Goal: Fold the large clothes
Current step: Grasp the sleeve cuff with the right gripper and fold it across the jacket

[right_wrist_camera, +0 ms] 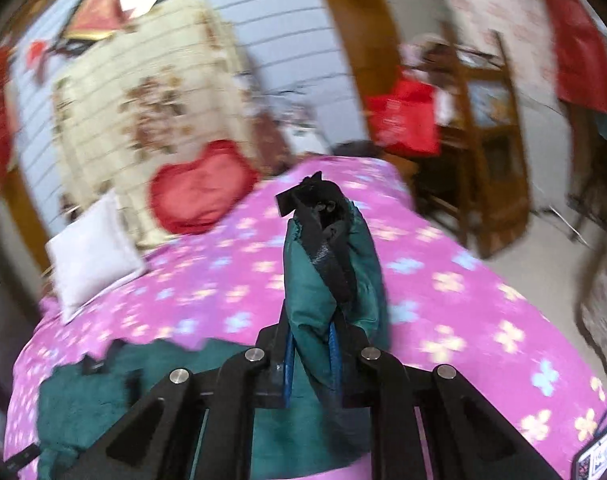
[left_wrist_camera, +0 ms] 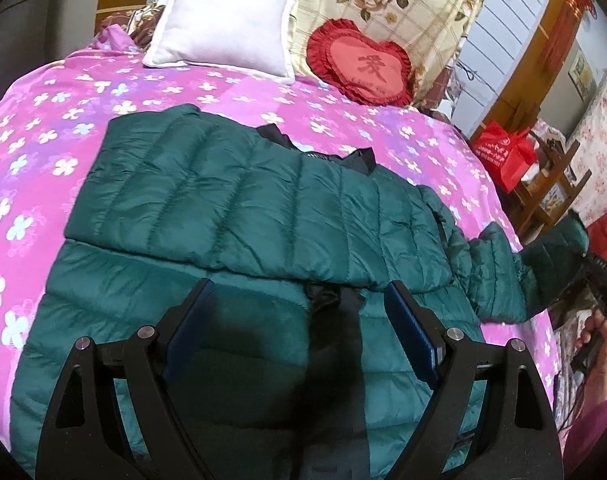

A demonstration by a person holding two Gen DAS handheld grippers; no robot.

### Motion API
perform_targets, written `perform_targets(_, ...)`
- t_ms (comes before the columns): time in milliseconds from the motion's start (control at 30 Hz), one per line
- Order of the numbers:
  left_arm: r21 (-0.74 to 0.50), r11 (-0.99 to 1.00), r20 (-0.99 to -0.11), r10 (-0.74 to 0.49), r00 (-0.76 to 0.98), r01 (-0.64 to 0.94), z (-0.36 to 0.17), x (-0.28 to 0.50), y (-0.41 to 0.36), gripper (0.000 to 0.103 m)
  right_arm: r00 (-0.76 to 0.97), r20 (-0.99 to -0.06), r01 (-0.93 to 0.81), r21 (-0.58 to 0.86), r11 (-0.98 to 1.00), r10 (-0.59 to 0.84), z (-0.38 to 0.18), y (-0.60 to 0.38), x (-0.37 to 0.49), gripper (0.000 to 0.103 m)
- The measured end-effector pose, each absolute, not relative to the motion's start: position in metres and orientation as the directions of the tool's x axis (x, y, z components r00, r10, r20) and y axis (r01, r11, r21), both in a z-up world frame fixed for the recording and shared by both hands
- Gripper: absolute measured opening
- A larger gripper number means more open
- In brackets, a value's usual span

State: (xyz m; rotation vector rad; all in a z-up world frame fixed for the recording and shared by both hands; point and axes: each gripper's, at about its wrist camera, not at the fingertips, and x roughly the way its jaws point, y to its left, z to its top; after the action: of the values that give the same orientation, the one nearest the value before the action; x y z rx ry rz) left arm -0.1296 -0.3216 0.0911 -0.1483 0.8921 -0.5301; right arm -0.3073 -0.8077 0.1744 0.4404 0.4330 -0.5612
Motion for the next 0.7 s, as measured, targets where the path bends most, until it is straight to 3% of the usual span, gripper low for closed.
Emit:
perform_targets(333,-0.346,0.869,-0.686,-0.491,0.537,0.354,0.097,-0.124,-0.296,0.086,0.849,-0.521,0.302,0.334,0.893,-0.092,0.191,-0.697,-0.231,0.014)
perform_targets(700,-0.389,0.867,-0.68,-0.498,0.537,0.312,0.092,-0.108,-0.277,0.086,0.789,-0.592,0.085,0.368,0.926,0.163,0.132,-0.562,-0.136,0.014)
